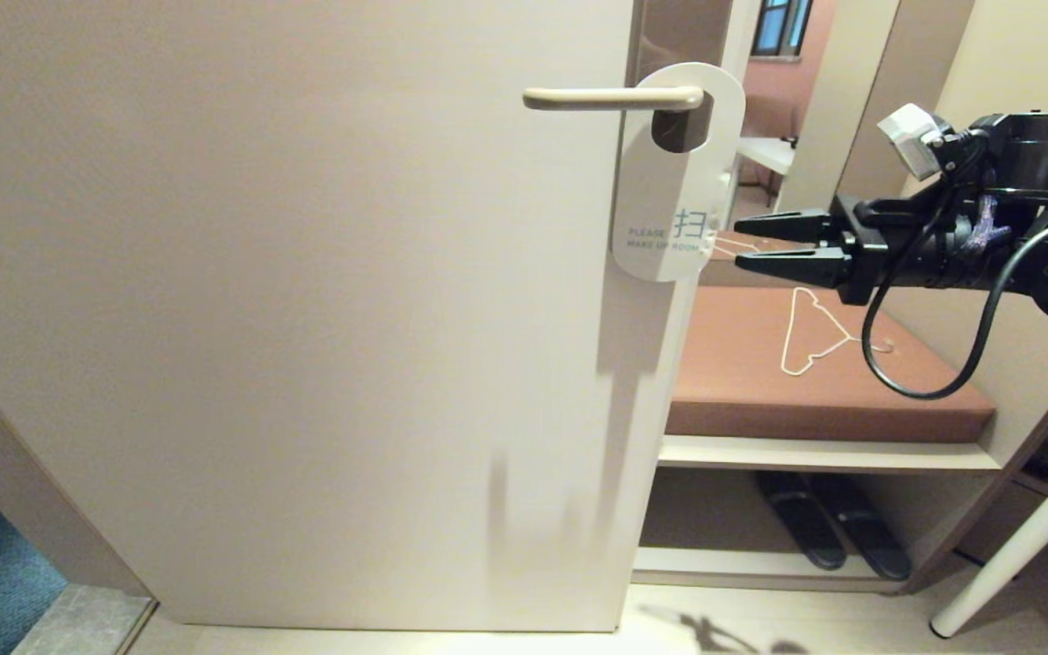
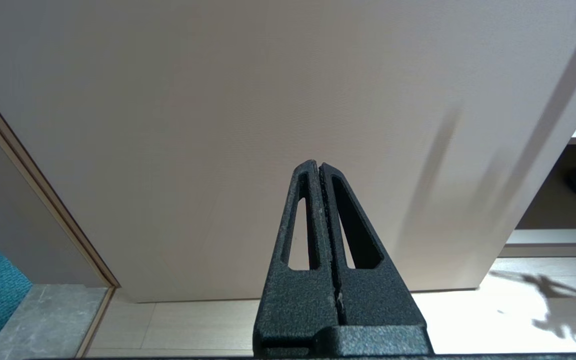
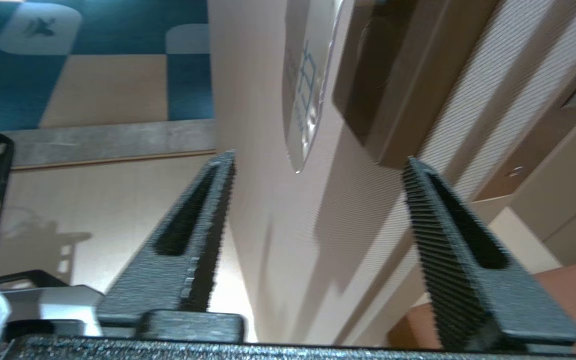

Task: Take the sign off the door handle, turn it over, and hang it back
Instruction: Take down the sign

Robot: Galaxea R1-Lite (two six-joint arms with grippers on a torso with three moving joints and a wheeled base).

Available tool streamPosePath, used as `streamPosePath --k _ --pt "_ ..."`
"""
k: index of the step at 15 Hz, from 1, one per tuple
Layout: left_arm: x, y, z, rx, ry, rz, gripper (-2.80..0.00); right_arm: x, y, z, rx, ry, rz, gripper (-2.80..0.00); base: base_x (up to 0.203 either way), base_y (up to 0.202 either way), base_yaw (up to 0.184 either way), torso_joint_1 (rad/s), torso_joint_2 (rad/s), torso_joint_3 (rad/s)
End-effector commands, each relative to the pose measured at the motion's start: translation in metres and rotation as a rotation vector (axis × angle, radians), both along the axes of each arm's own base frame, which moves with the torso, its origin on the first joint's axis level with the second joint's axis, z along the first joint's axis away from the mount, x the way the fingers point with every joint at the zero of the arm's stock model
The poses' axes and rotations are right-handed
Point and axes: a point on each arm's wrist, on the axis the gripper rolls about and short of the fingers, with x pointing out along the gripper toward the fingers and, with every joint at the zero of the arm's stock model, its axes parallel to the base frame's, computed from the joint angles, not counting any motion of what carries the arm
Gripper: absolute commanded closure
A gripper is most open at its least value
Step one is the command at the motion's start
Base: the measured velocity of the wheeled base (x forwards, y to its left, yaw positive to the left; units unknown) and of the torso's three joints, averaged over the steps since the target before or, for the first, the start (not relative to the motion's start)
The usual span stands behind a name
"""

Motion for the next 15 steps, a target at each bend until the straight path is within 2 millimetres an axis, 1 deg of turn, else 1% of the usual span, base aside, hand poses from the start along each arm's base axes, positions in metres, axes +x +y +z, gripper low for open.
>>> streamPosePath --k 1,4,8,10,15 --pt "0.0 0.0 0.0 0.0 -0.001 -0.001 0.0 -0.003 0.004 -0.001 0.003 0.011 0.021 -2.8 0.0 0.0 0.0 0.0 0.0 0.0" --pt "0.0 0.0 0.0 0.0 0.002 -0.001 0.0 -0.005 0.015 -0.003 0.005 0.049 0.06 -2.8 0.0 0.0 0.0 0.0 0.0 0.0" --pt "0.0 0.0 0.0 0.0 0.002 -0.001 0.0 -0.005 0.032 -0.002 0.005 0.043 0.111 -2.8 0.0 0.0 0.0 0.0 0.0 0.0" --pt "0.0 0.0 0.0 0.0 0.001 0.0 0.0 -0.004 0.035 -0.001 0.005 0.038 0.12 -2.8 0.0 0.0 0.0 0.0 0.0 0.0" --pt "0.0 0.0 0.0 0.0 0.001 -0.001 0.0 -0.001 0.043 0.01 0.03 0.066 0.133 -2.8 0.0 0.0 0.0 0.0 0.0 0.0"
